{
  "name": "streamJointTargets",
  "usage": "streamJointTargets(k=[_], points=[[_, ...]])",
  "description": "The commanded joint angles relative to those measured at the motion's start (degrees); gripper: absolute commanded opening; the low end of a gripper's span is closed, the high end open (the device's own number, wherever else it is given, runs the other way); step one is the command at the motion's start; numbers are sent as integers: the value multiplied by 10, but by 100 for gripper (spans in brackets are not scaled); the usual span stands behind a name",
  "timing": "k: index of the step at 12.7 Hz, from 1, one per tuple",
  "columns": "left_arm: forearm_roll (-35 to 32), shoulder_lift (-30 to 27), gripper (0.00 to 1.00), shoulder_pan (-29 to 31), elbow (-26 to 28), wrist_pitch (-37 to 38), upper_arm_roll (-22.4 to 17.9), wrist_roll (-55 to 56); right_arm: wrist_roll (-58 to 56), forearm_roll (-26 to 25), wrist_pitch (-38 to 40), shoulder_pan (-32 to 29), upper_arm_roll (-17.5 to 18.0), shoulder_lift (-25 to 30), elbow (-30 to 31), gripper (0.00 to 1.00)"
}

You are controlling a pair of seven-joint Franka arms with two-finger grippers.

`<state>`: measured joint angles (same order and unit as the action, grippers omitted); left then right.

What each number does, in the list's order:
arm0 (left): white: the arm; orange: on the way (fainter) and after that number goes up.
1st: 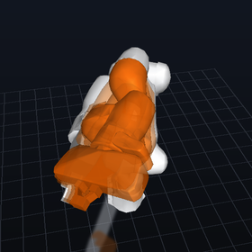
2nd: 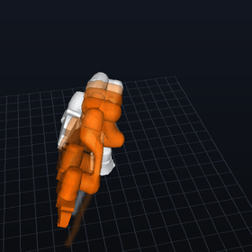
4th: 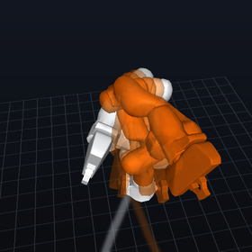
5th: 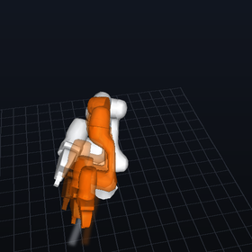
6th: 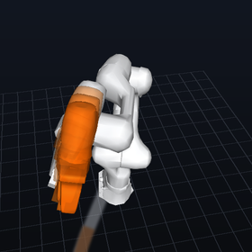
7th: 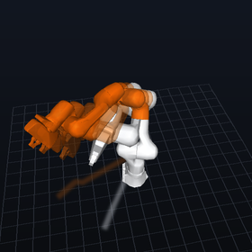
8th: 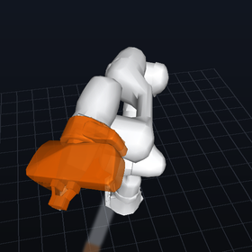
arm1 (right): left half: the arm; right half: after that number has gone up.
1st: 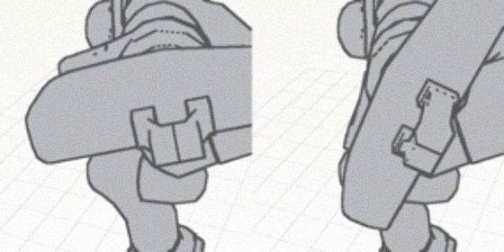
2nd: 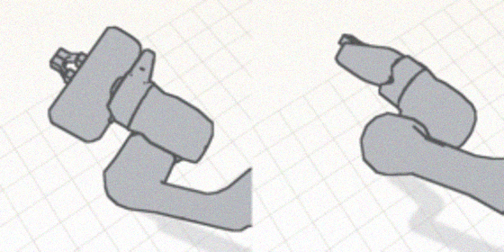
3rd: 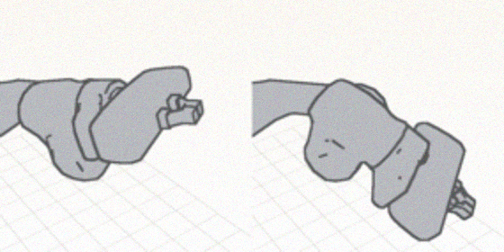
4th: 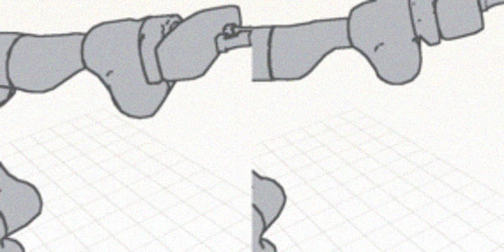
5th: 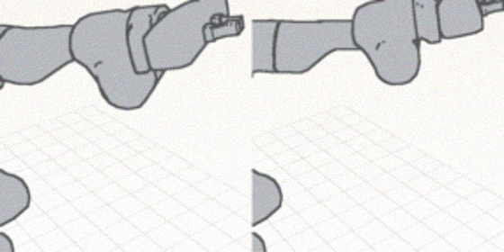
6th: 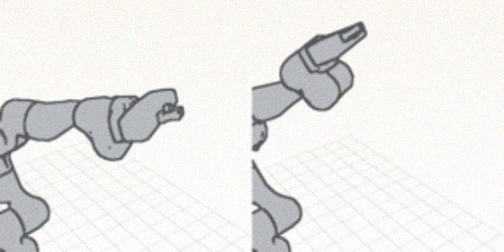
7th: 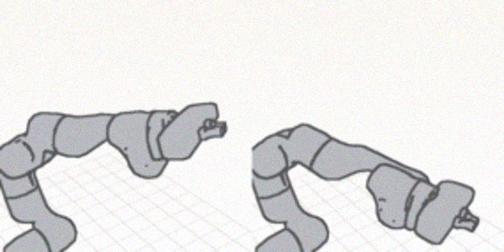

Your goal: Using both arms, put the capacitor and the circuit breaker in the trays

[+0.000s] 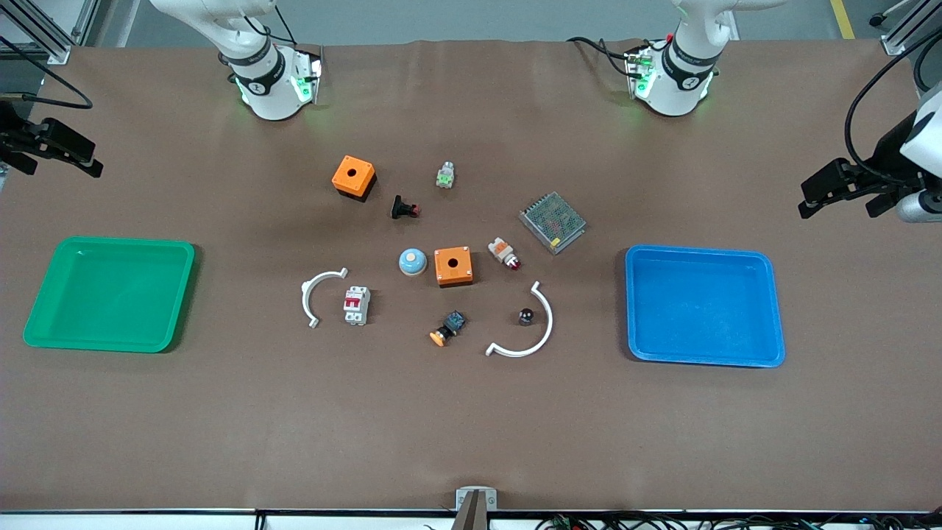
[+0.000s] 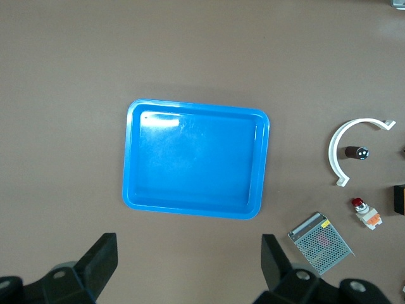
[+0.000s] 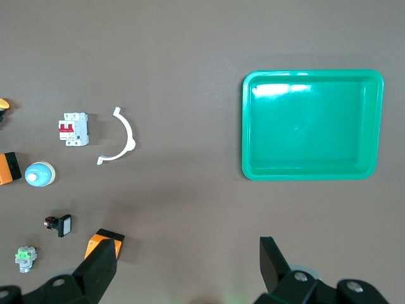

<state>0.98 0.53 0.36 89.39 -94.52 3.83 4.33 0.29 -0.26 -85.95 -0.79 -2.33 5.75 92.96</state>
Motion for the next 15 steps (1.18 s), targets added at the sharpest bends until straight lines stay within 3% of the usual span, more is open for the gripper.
streamJointTargets(k=[1, 6, 10, 15], points=[[-1, -2, 100, 3, 3, -6, 0, -17, -3, 7, -1, -4, 5, 12, 12, 100], [2, -2, 100, 2, 4, 1, 0, -3, -3, 8, 0, -4, 7, 12, 12, 100], [15, 30, 100, -10, 4, 7, 13, 0, -3, 8, 1, -4, 6, 10, 5, 100], [60, 125, 100, -44, 1, -2, 66, 115, 1, 8, 1, -5, 5, -7, -24, 100]])
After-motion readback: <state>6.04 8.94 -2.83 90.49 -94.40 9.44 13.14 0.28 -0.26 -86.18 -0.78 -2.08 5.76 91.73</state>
